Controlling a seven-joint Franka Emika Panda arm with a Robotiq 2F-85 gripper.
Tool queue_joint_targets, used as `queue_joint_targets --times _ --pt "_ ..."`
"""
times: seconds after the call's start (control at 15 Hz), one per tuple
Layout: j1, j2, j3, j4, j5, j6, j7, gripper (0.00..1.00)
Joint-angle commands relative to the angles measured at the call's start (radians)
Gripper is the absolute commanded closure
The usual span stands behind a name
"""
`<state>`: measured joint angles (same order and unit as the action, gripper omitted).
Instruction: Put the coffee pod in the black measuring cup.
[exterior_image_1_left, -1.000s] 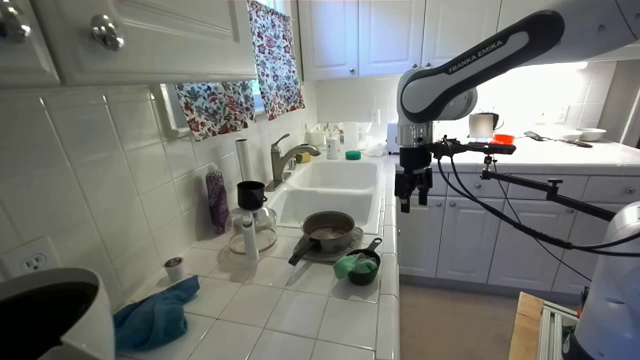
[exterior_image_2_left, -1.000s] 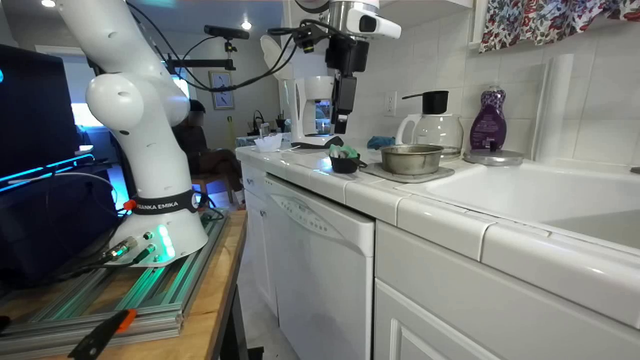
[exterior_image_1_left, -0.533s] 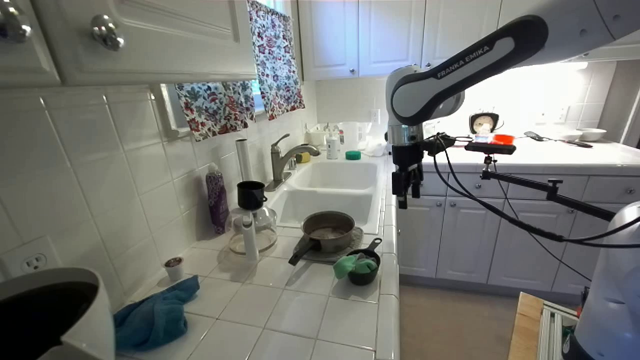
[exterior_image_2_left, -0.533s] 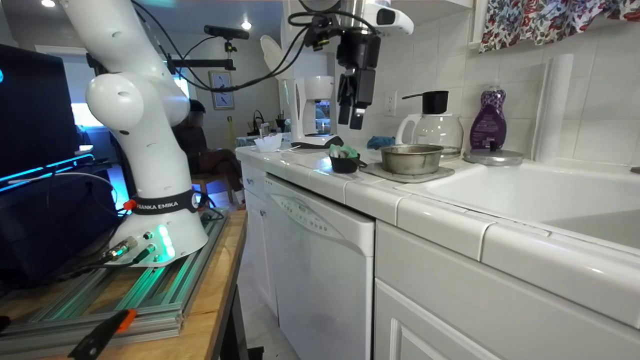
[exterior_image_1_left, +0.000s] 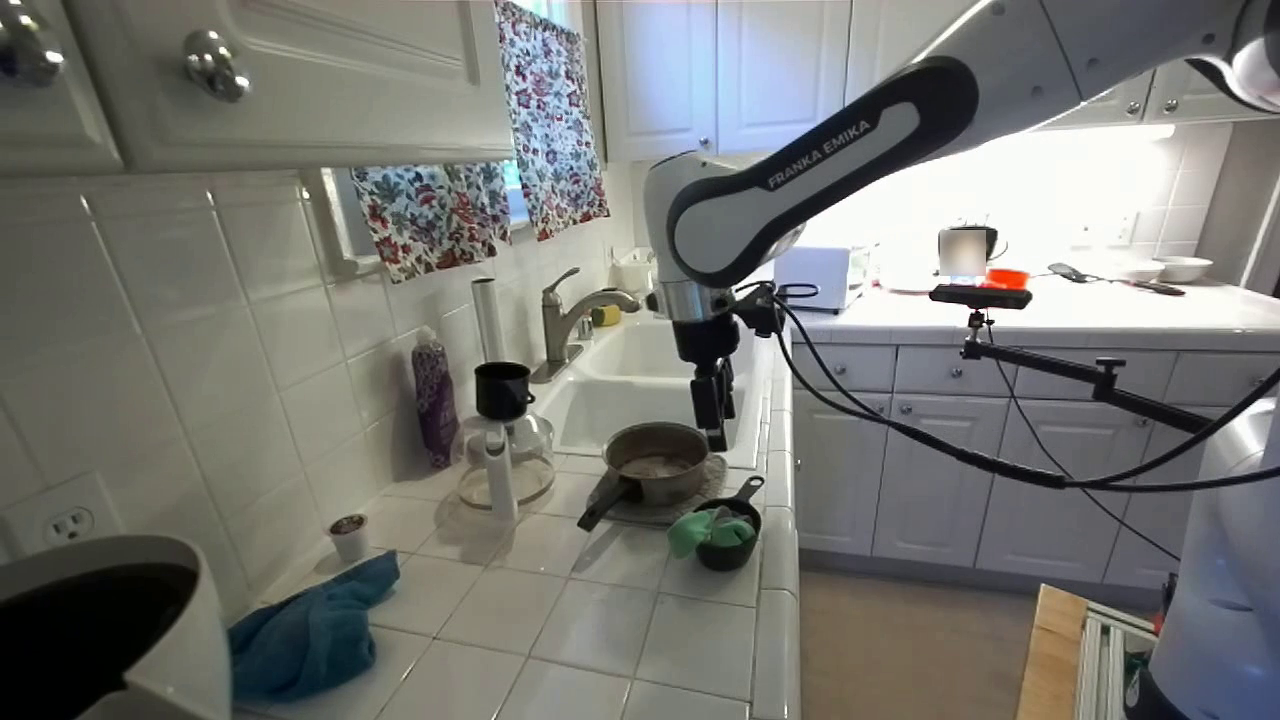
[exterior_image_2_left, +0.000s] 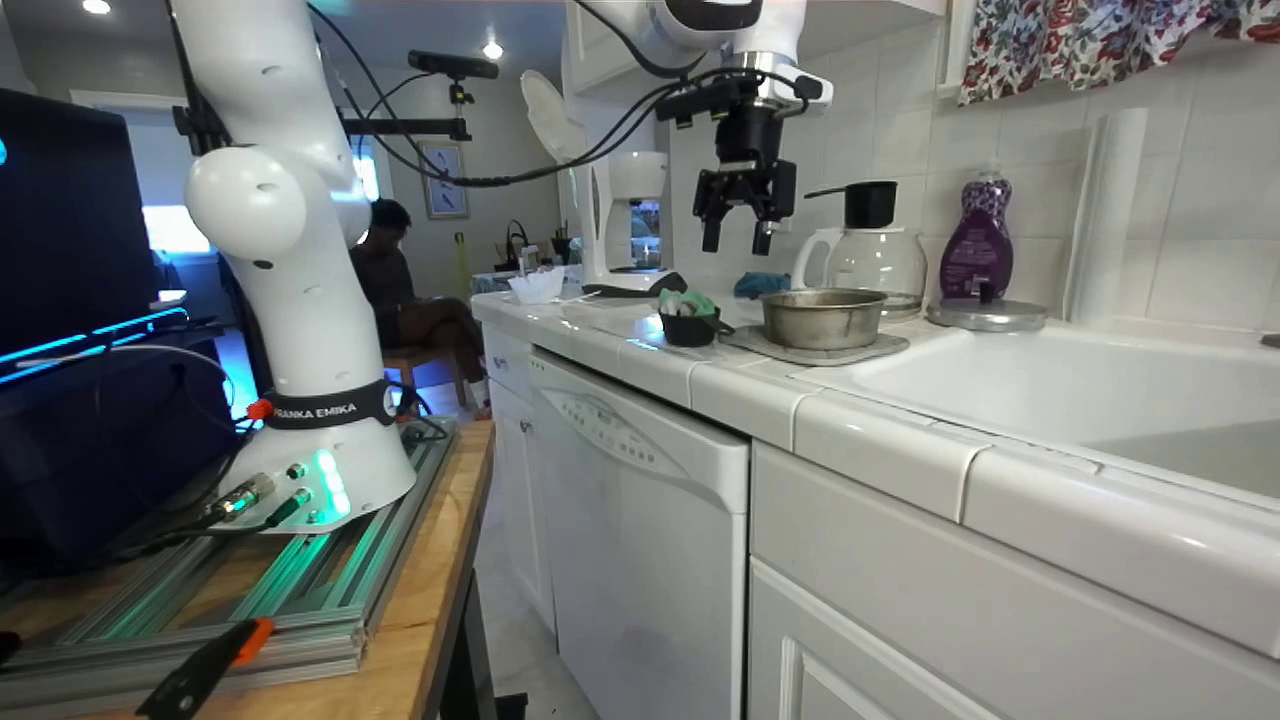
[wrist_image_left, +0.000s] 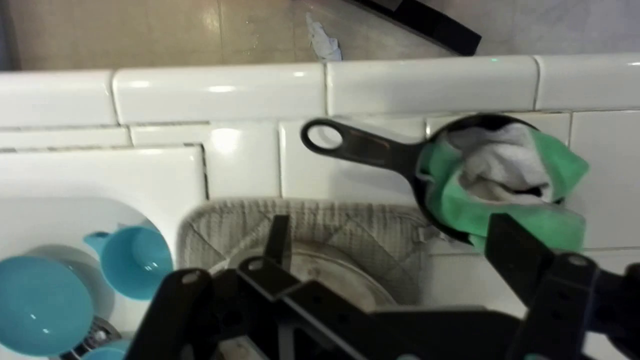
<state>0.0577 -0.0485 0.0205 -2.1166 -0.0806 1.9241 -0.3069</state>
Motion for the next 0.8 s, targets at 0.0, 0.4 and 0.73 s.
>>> queue_joint_targets --times 0.0,0.4,0.73 --pt "0.044 0.093 0.06 0.113 -0.039 -0.033 -0.076 0.0" --pt "0.053 0.083 0.086 0.092 -0.019 -0.006 -0.074 0.0" --pt "0.054 0.104 0.087 0.11 -0.028 -0.01 -0.088 0.0"
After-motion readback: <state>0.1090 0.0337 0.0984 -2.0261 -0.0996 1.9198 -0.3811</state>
